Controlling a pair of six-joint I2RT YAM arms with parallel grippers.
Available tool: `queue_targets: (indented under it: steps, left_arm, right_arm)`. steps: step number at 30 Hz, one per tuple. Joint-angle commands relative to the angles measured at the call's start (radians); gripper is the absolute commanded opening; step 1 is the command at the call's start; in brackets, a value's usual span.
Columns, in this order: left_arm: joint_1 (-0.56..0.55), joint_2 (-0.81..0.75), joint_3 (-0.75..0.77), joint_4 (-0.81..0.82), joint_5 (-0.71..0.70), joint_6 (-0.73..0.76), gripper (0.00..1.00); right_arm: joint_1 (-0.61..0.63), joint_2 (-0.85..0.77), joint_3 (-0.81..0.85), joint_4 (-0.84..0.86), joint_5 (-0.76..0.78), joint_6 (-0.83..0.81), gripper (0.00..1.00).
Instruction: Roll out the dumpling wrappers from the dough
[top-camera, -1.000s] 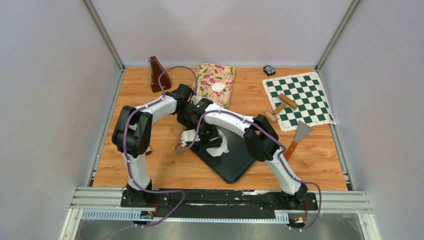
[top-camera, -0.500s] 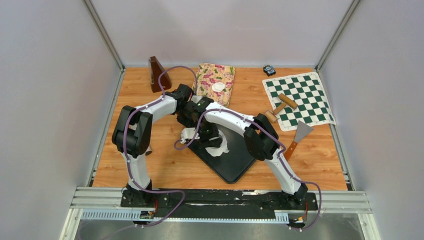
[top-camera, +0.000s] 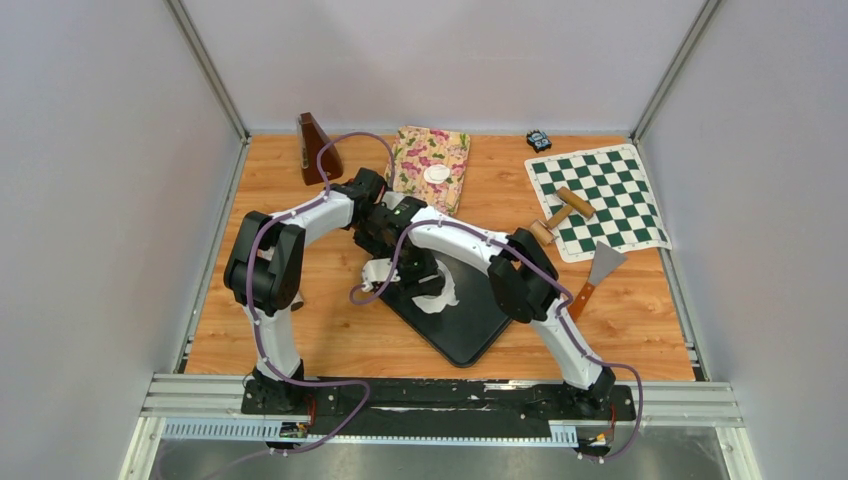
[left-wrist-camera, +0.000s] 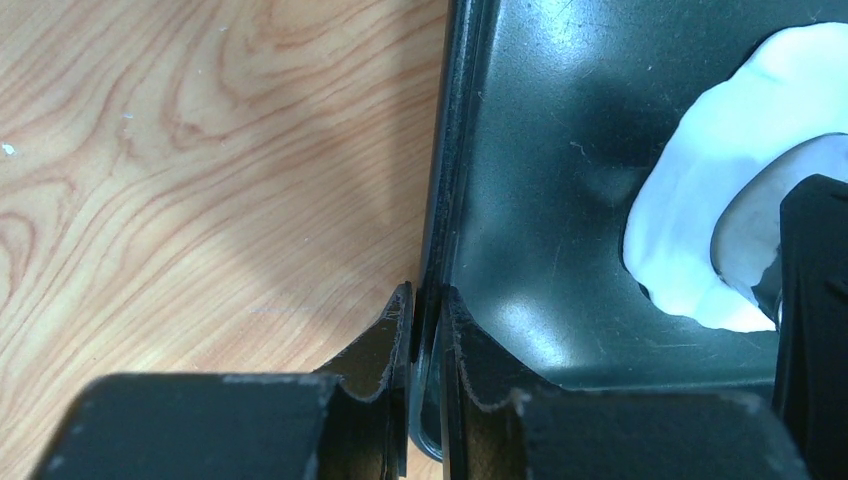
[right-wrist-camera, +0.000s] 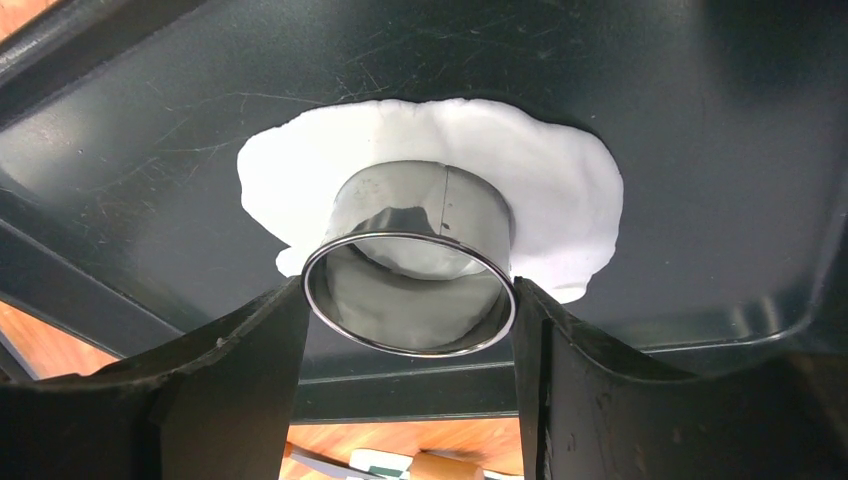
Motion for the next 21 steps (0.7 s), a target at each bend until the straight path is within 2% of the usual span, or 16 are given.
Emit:
queue_targets:
  steps: [1,11,21]
  left_arm:
    - [-0.007,-0.052,0.002,0.019,-0.010,-0.019,0.00]
    - [-0.007,-0.047,0.002,0.018,-0.004,-0.020,0.00]
    - [-0.008,-0.049,0.000,0.015,0.001,-0.019,0.00]
  right_arm:
    - [0.035,0.052,-0.093,0.057,-0.023,-0.089,0.00]
    - [0.061,0.018,-0.120,0.093,-0.048,-0.189,0.00]
    - [0.023,0.066,-0.103,0.100,0.011,-0.101,0.00]
